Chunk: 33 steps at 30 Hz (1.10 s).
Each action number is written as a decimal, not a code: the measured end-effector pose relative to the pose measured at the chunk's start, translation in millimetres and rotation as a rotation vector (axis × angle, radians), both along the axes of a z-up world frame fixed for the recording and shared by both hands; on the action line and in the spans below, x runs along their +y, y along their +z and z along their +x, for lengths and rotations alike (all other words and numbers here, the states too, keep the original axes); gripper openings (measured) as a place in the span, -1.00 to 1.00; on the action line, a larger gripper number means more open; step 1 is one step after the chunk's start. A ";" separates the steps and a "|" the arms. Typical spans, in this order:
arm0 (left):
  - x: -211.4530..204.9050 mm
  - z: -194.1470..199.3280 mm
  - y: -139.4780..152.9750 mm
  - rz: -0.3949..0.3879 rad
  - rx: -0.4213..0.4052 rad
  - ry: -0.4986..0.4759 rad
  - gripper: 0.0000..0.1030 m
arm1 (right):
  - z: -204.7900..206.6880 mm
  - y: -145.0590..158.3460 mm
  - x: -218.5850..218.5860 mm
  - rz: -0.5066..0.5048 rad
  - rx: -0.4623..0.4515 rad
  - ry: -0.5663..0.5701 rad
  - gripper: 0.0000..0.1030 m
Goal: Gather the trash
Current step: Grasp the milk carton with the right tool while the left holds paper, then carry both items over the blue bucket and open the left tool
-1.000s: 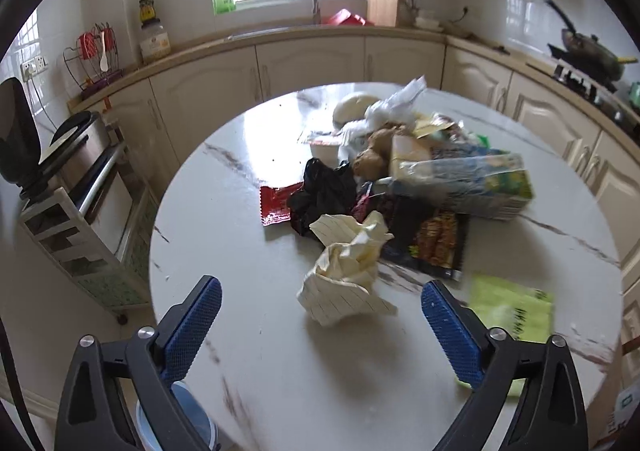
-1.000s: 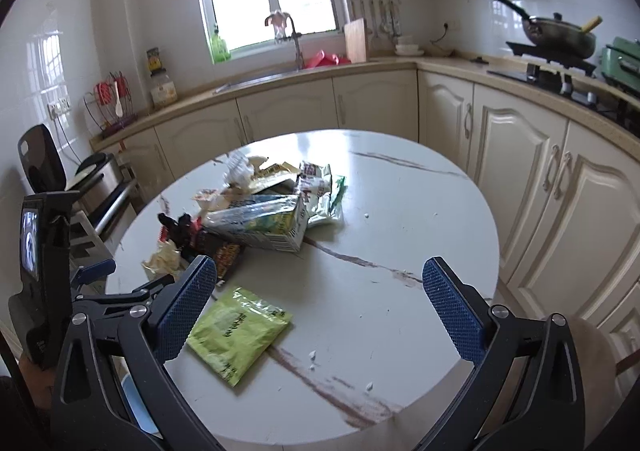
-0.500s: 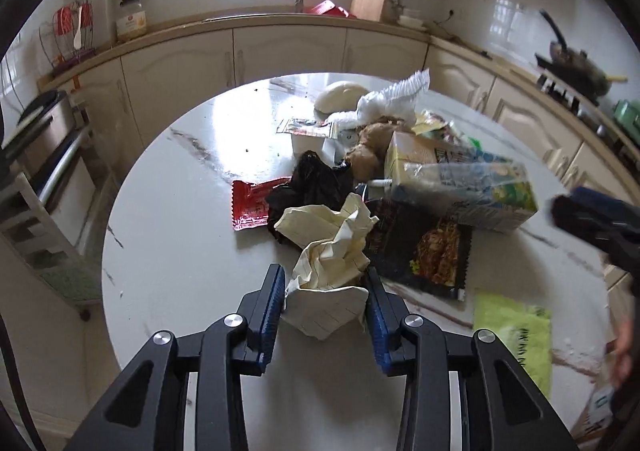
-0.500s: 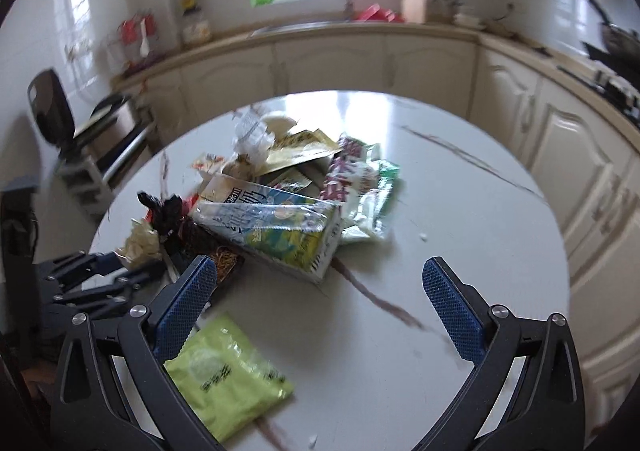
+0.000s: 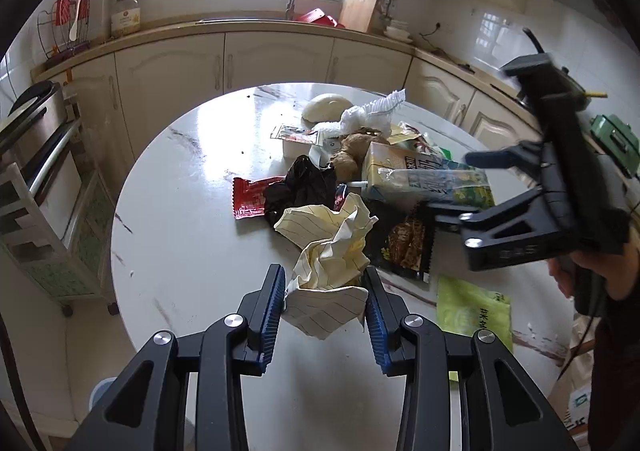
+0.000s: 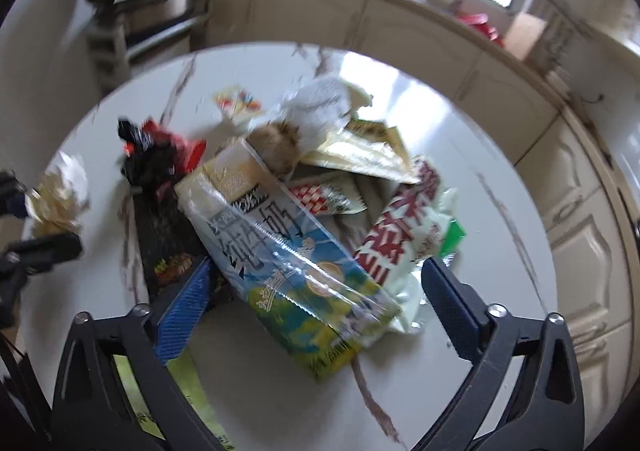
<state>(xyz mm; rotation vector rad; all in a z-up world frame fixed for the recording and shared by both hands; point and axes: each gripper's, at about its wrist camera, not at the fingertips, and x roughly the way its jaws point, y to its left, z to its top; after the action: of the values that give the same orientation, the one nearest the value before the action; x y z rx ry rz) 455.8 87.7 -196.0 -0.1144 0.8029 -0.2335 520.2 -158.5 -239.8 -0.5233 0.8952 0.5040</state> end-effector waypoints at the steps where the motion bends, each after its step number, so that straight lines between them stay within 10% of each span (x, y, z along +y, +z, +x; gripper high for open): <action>1: 0.9 -1.7 0.8 -0.001 0.003 0.000 -0.32 | 1.0 -2.4 1.9 -0.002 0.015 0.010 0.59; 14: -4.3 -32.6 22.5 0.032 -0.045 0.027 -0.32 | -33.4 7.1 -20.3 0.111 0.063 0.011 -0.11; 33: 16.7 -107.6 57.2 0.022 -0.129 0.050 -0.31 | -100.1 56.5 -34.8 0.359 -0.034 -0.128 -0.11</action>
<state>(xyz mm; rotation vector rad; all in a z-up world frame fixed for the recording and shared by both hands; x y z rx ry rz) 348.3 104.3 -138.9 -0.0982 0.6737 -0.1827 420.1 -193.2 -183.3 -0.1461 0.7778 0.5238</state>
